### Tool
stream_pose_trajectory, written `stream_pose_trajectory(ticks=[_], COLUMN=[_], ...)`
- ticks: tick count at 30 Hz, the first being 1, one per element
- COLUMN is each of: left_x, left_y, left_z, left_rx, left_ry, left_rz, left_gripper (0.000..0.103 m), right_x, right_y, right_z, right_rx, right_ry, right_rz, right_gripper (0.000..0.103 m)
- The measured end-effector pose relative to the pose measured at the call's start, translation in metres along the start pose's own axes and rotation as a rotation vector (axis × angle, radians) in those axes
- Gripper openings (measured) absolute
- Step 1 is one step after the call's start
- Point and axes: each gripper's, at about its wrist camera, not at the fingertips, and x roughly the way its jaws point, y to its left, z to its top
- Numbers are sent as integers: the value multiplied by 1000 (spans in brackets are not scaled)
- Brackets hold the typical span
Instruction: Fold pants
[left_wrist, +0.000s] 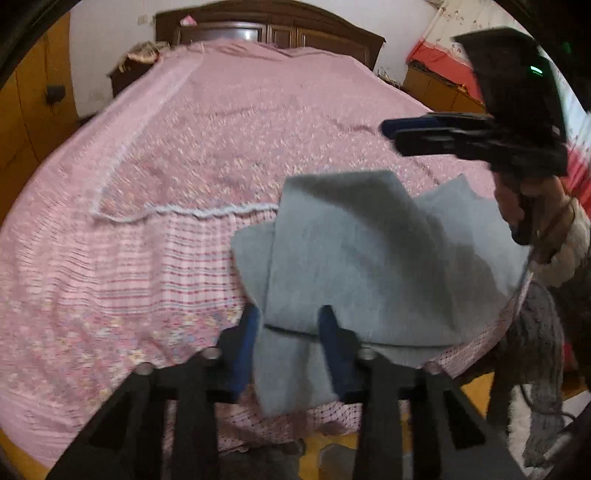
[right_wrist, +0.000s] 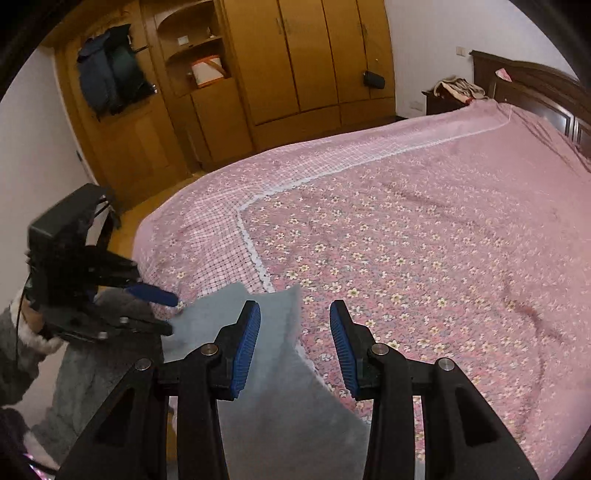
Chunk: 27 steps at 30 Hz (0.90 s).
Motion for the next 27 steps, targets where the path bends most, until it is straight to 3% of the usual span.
stream_pose_trajectory(ticks=[2,4,8,11,13,20,22,23,25,27], left_x=[-9,-8,-1,16,24,31,32,32,31,30], left_y=[0,-4,-12,3,11,18,12,8,0,-8], left_z=[-4,-9,-13,-14,-11,3,7,12,14,16], left_rx=[-45,-70,-93,-124,-168,-197,-173,-160,-133,-108], left_ry=[-16,23,50,44,54,24,14,11,8,0], left_rz=[-38,-64,-73,-9,-58,-75,-58,-50,-38,-18], left_gripper=[33,33,33,33,34,34,26,17,13,13], right_x=[4,12,22,25,29,52,59,59,57,56], right_y=[1,1,-2,-6,-8,-12,-12,-11,-9,-3], right_z=[-7,-13,-18,-13,-8,0,0,0,0,1], right_rx=[-4,-10,-2,15,16,41,44,46,41,14], right_ry=[10,30,46,42,52,109,119,114,94,87], right_rz=[-1,0,-3,13,23,36,30,39,76,65], right_gripper=[40,40,40,40,40,40,40,40,31,6])
